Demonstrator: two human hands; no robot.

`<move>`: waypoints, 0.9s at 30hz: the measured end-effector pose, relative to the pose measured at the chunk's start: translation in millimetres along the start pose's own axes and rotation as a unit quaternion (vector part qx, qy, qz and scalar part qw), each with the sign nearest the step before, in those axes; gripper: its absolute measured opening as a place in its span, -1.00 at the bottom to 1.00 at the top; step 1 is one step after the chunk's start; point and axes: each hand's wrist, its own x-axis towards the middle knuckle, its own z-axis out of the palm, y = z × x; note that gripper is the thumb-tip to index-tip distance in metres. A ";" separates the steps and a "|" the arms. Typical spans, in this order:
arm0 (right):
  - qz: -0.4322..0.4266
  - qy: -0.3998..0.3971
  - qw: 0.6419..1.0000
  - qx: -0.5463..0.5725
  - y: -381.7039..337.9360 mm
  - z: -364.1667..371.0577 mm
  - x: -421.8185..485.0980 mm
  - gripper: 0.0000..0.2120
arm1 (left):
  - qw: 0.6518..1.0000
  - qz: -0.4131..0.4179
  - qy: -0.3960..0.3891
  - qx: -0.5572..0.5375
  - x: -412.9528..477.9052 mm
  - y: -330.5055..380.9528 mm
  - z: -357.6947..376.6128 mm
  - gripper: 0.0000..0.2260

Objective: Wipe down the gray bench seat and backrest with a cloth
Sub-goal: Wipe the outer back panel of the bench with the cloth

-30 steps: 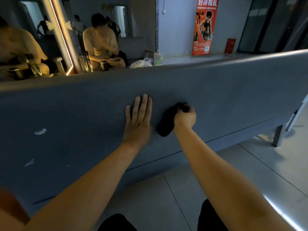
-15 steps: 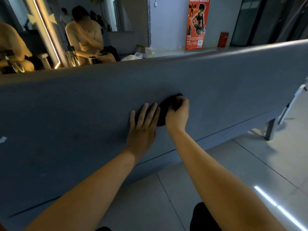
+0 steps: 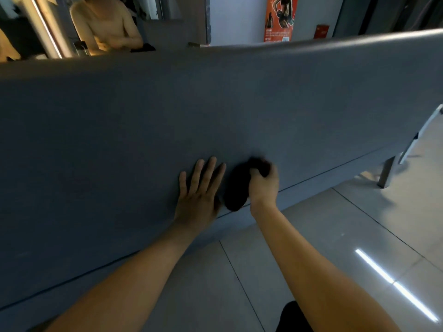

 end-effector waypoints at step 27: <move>0.067 0.029 0.997 -0.018 97.9 -7.7 -1.8 -0.64 | 0.999 -0.010 -0.033 -0.008 -43.5 46.6 73.6 -0.17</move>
